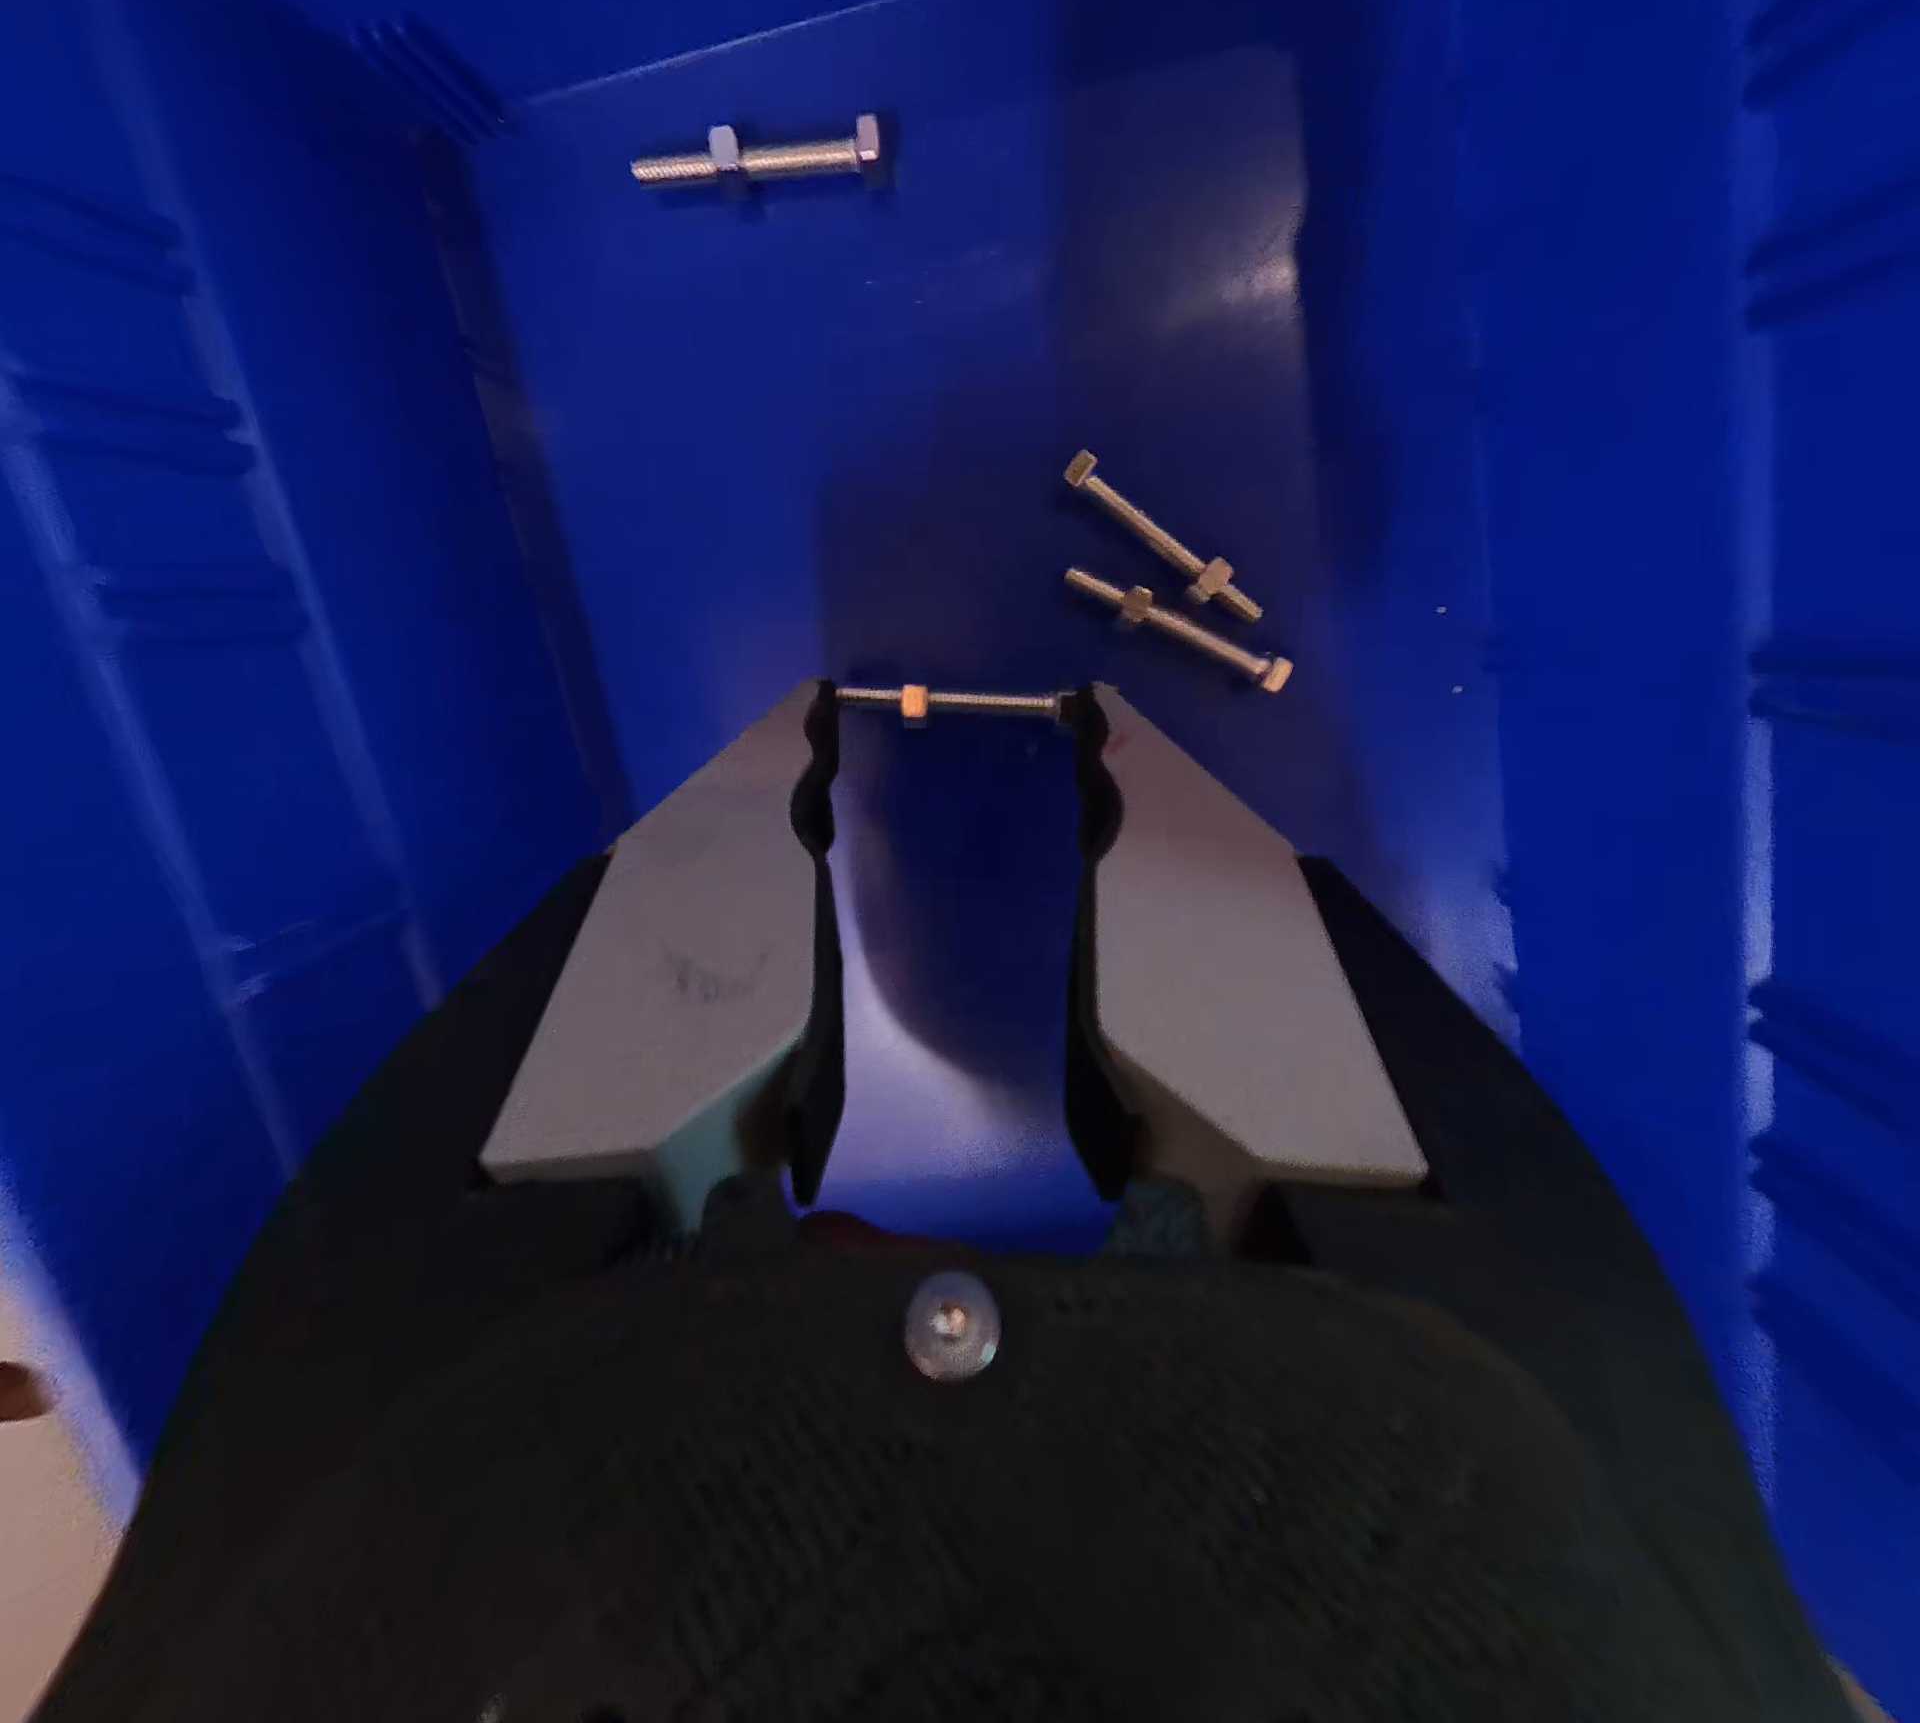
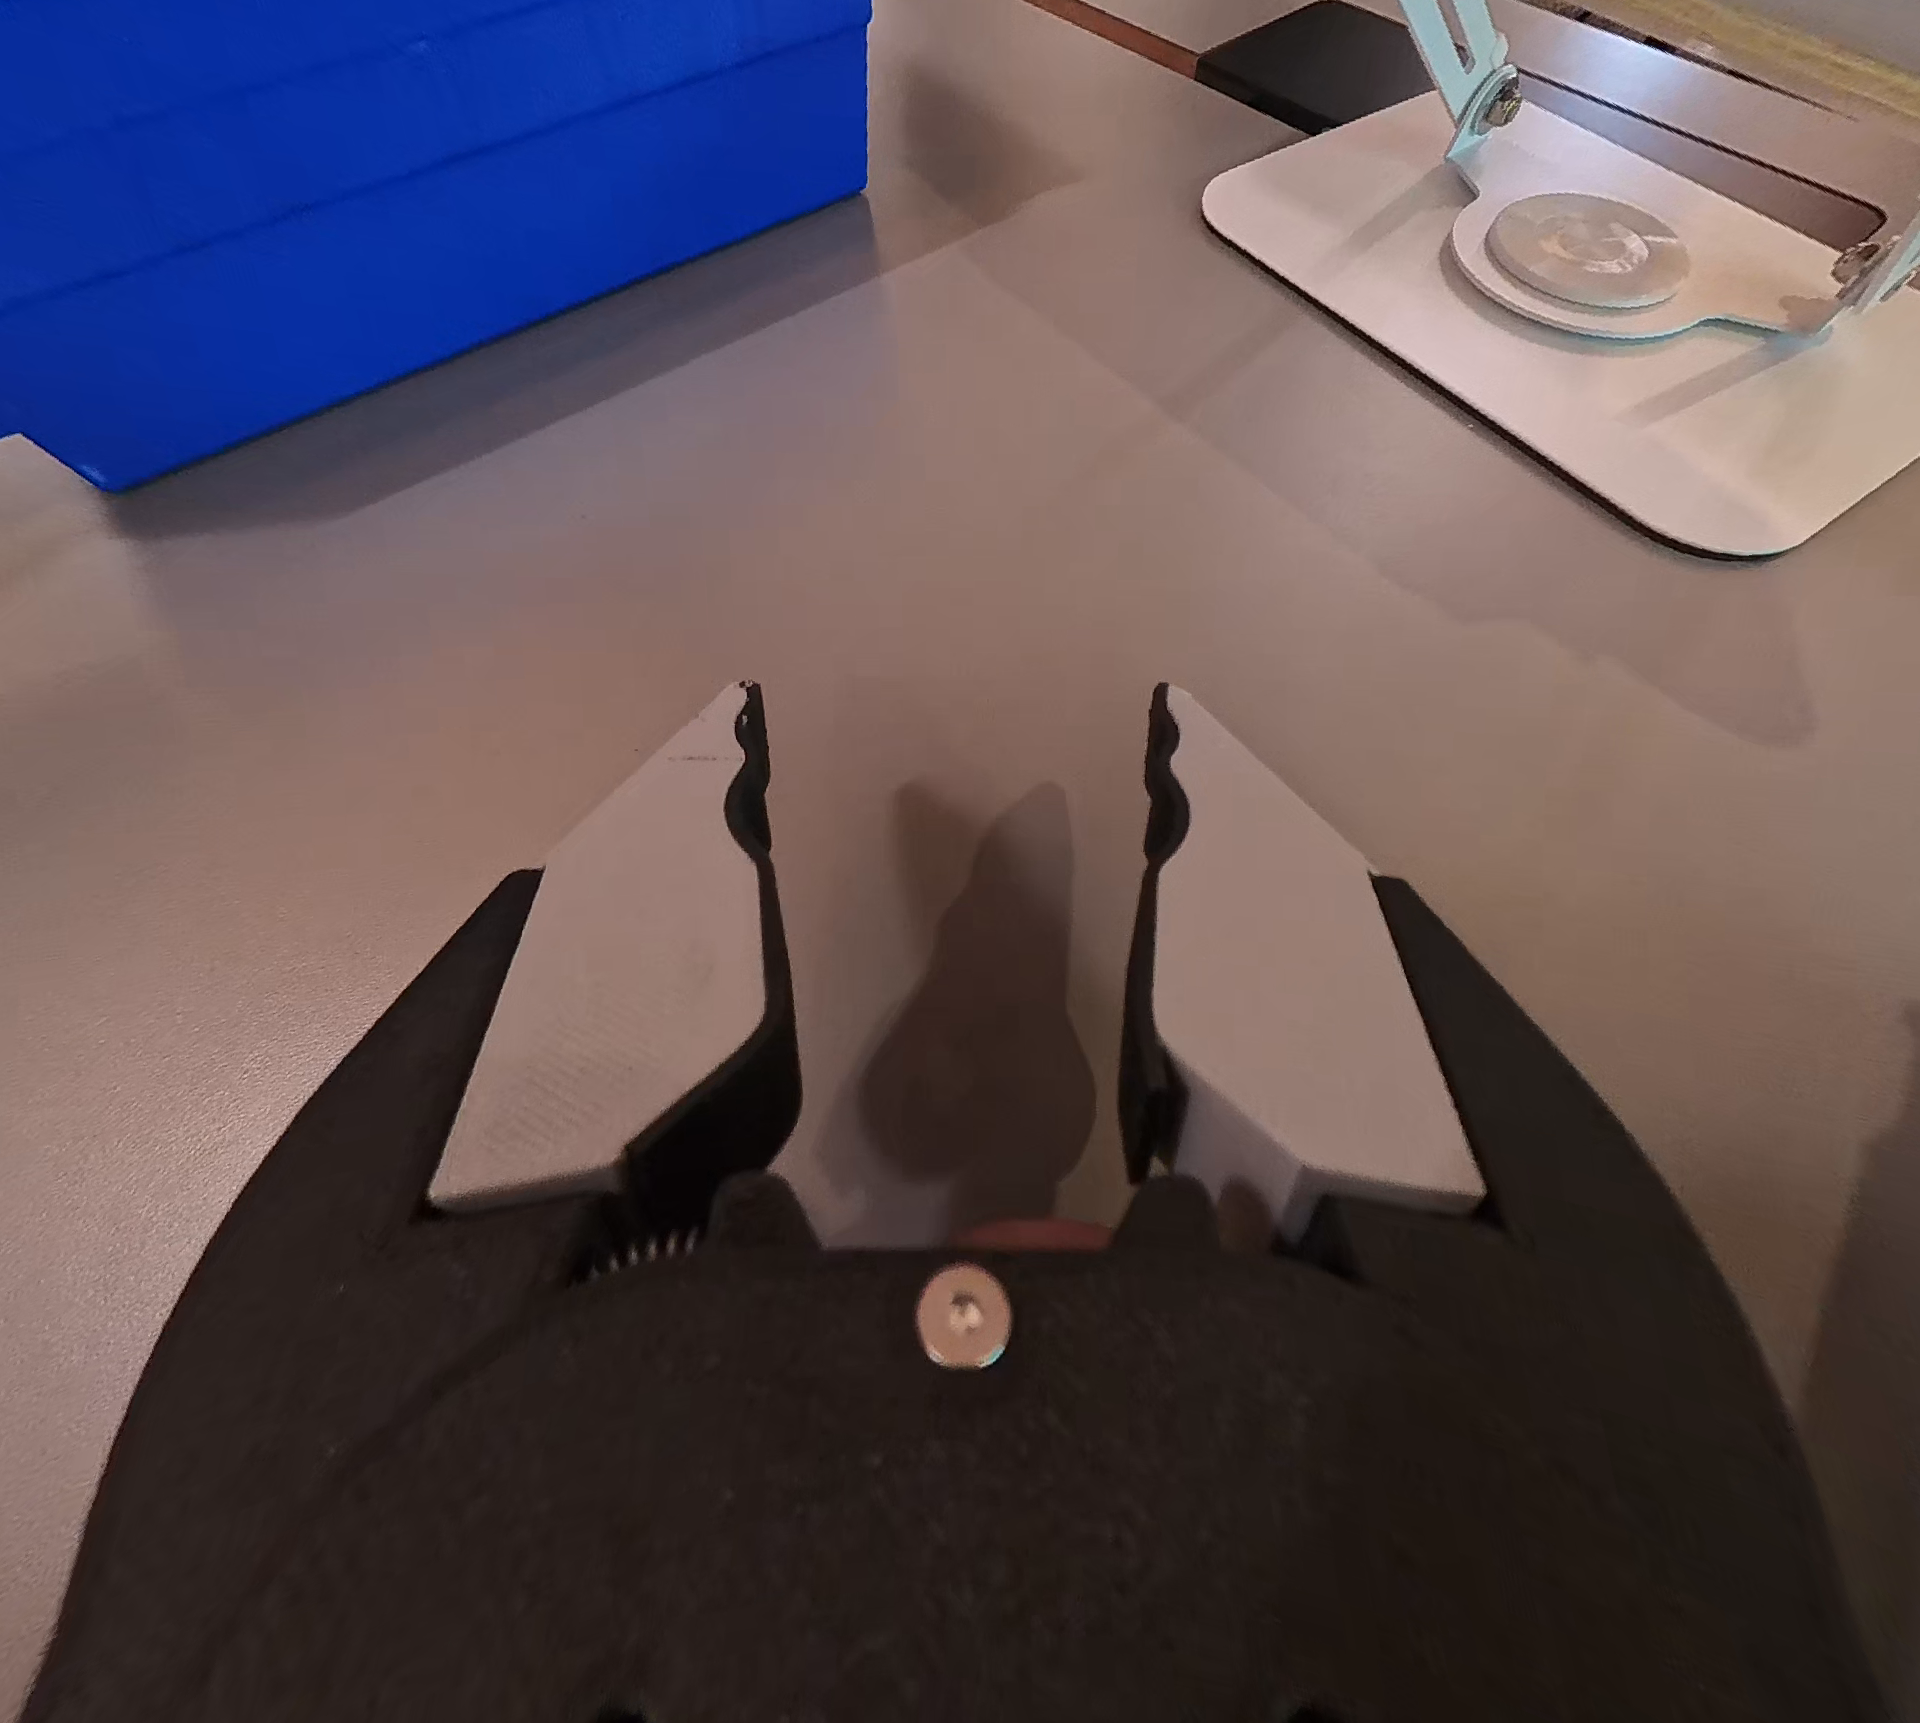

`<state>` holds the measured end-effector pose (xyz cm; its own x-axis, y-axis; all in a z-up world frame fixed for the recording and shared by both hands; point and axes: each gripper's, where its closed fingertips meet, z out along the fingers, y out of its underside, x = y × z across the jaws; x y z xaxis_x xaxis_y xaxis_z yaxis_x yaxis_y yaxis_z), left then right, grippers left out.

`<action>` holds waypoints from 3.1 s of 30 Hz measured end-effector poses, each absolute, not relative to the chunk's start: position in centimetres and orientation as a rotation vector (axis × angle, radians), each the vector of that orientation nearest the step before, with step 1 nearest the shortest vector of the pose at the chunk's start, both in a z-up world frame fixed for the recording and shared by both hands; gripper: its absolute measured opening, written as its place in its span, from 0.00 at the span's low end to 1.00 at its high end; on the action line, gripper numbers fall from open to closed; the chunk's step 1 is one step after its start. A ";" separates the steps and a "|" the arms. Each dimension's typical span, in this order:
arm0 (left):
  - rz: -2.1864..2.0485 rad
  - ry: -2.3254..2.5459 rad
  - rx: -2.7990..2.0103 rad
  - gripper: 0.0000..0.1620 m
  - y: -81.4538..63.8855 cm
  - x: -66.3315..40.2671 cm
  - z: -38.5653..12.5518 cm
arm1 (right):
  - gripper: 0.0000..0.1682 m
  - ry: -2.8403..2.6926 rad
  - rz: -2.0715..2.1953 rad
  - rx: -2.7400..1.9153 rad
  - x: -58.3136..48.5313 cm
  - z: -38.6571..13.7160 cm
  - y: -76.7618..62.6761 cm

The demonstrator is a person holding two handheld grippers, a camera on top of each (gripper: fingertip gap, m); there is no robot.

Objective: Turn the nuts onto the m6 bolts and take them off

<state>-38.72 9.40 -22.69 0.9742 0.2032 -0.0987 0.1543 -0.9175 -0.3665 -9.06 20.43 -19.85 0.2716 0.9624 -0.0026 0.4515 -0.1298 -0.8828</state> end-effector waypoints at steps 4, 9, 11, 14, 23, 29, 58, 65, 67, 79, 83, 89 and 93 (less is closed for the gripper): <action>0.289 -0.026 -2.536 0.28 11.3 -37.9 -17.3 | 0.41 -1.306 0.819 -1.707 -9.1 -19.6 20.2; 0.315 0.623 -1.909 0.28 11.7 -25.7 -7.2 | 0.33 -1.353 1.235 -1.636 -9.3 -16.5 16.4; 0.414 0.846 -1.697 0.28 10.2 -19.9 -6.2 | 0.32 -1.370 1.571 -1.558 -8.9 -13.6 13.5; 0.400 1.099 -1.426 0.28 7.8 -11.2 -7.0 | 0.28 -1.330 1.976 -1.397 -7.6 -9.5 10.9; 0.498 1.168 -1.219 0.28 8.6 -4.6 -9.4 | 0.22 -1.464 2.148 -1.316 -6.1 -9.4 7.6; 0.466 1.108 -1.244 0.27 10.3 -4.6 -10.8 | 0.01 -1.544 1.909 -1.363 -7.0 -11.4 8.0; -0.776 0.350 -1.532 0.06 12.2 -4.3 -12.3 | 0.01 -1.331 1.779 -1.287 -8.1 -10.9 10.2; -0.642 0.376 -1.562 0.05 12.8 -4.8 -12.8 | 0.02 -1.316 1.787 -1.327 -8.2 -11.2 10.7; -0.639 0.372 -1.571 0.05 12.8 -4.9 -13.0 | 0.02 -1.330 1.740 -1.322 -8.3 -11.4 10.8; -0.571 0.418 -1.566 0.05 12.5 -4.5 -13.0 | 0.20 -1.302 1.581 -1.268 -8.2 -10.3 11.6; -0.488 0.367 -1.534 0.05 12.7 -5.8 -12.1 | 0.22 -1.267 1.528 -1.307 -7.6 -10.2 13.3; -0.458 0.319 -1.558 0.05 13.0 -6.9 -12.5 | 0.15 -1.113 1.712 -1.278 -5.3 -7.9 15.1; -0.437 0.411 -1.573 0.05 12.9 -5.3 -13.1 | 0.19 -1.322 1.539 -1.212 -7.3 -9.1 11.5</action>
